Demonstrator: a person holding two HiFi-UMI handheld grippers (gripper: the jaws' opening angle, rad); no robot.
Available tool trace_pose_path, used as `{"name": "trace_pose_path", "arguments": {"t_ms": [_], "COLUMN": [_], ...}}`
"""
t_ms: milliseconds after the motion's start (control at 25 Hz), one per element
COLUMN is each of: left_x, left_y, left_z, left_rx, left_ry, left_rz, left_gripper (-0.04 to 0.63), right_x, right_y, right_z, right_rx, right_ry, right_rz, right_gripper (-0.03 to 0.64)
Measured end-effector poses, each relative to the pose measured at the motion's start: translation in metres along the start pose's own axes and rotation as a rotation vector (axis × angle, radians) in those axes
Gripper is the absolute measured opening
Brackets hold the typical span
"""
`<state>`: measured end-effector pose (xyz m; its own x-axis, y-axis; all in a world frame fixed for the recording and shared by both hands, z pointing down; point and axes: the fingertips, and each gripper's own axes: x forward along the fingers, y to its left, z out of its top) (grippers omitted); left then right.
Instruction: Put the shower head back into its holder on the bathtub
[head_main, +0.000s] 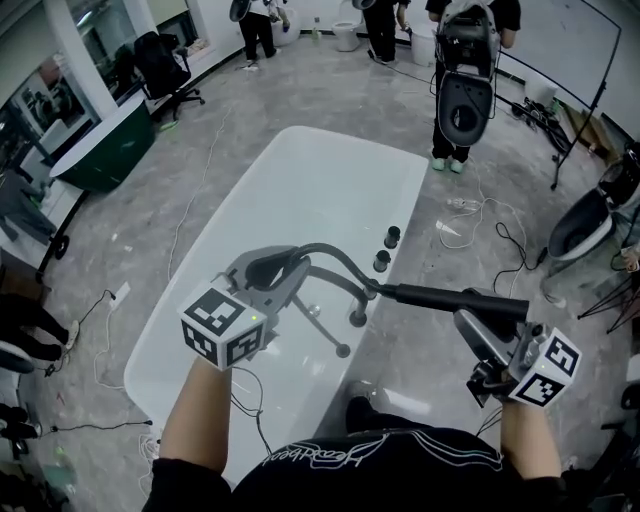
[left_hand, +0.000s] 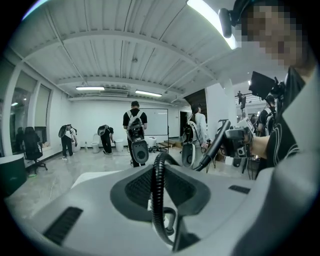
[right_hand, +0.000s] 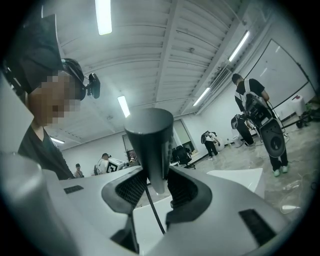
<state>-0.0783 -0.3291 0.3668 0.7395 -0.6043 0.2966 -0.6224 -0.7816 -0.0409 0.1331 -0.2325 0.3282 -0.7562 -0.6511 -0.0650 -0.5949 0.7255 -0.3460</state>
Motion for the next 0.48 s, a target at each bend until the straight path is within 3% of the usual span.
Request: {"name": "trace_pose_path", "arguments": {"t_ms": [480], "left_x": [0.024], "left_y": [-0.03], "left_z": [-0.09], "left_rx": [-0.14], "left_ry": [0.073], "left_rz": [-0.071], "left_gripper": [0.064], "right_x": [-0.01], "right_y": [-0.009], "right_z": [-0.008], "right_rx": [0.053], "right_ry": [-0.001], "right_rz": [-0.017], "right_gripper": [0.135]}}
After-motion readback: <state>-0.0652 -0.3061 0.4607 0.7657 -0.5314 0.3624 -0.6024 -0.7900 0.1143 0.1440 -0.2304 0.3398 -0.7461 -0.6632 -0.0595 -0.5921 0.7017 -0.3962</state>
